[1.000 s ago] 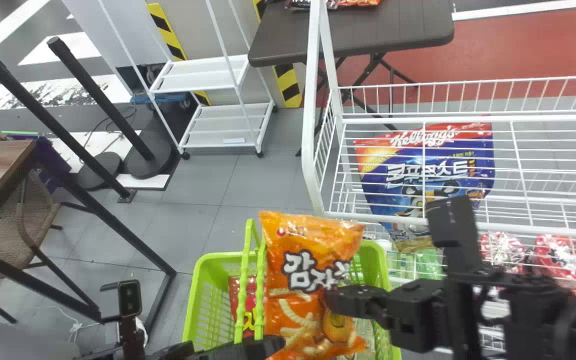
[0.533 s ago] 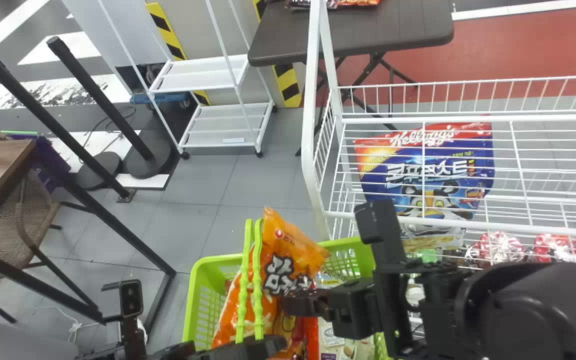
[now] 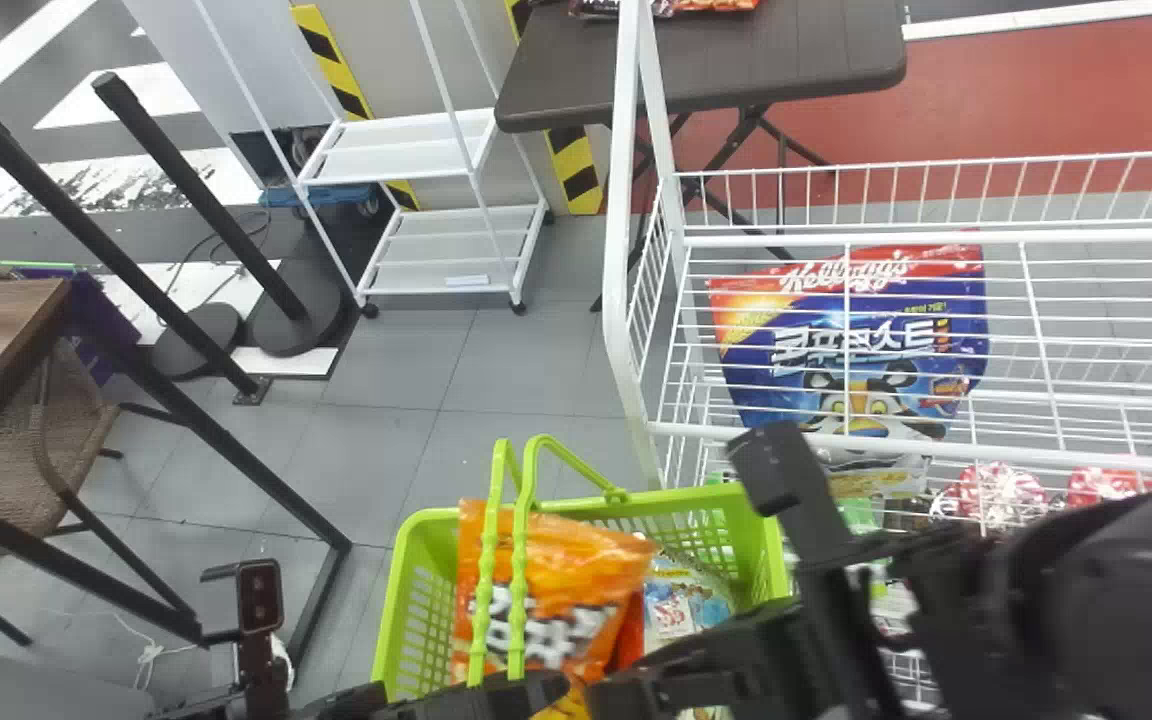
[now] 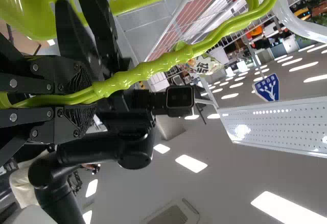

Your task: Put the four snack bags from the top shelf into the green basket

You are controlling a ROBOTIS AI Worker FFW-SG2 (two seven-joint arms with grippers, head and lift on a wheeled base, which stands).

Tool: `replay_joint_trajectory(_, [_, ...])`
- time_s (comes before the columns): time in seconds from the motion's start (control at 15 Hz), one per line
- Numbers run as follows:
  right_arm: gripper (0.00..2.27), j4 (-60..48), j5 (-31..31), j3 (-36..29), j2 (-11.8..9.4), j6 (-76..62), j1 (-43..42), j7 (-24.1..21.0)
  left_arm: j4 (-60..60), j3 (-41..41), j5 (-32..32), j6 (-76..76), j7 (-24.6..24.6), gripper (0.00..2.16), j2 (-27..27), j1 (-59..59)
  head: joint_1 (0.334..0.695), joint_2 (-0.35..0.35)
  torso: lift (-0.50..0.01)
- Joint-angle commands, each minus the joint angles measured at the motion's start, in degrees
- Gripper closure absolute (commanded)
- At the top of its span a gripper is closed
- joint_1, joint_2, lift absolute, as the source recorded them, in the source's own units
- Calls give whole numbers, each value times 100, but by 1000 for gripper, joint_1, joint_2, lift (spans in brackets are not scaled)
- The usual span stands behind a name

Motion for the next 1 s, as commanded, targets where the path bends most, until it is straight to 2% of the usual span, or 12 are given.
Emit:
replay_joint_trajectory(0.0, [43,-646,-16,-943,-57,667,293,271,17,1,21,0,-57,2148,29,0,695,350,0])
replay_joint_trajectory(0.13, [39,-1314,20,-1919,-109,667,671,438,26,9,38,0,-57,2148,29,0,695,350,0])
replay_joint_trajectory(0.2, [39,-1604,468,-2279,-180,181,873,411,17,9,56,0,-57,2148,29,0,695,350,0])
replay_joint_trajectory(0.4, [39,-1534,2516,-2666,-162,-1823,935,-19,8,-8,56,0,-57,2148,29,-9,695,350,0])
replay_joint_trajectory(0.53, [36,-822,3403,-2754,-153,-3423,663,-503,8,-17,56,0,-57,2148,29,-18,695,214,0])
replay_joint_trajectory(0.67, [39,-75,3544,-3079,-144,-3862,179,-722,17,-17,56,-17,-57,2148,20,-18,695,83,0])
replay_joint_trajectory(0.73, [39,215,3606,-3158,-144,-4038,-14,-845,17,-17,56,-17,-57,2148,29,-18,695,-12,0])
replay_joint_trajectory(0.93, [39,1085,3852,-3369,-144,-4266,-603,-1047,52,-8,65,-17,-57,2148,20,-18,695,-96,0])
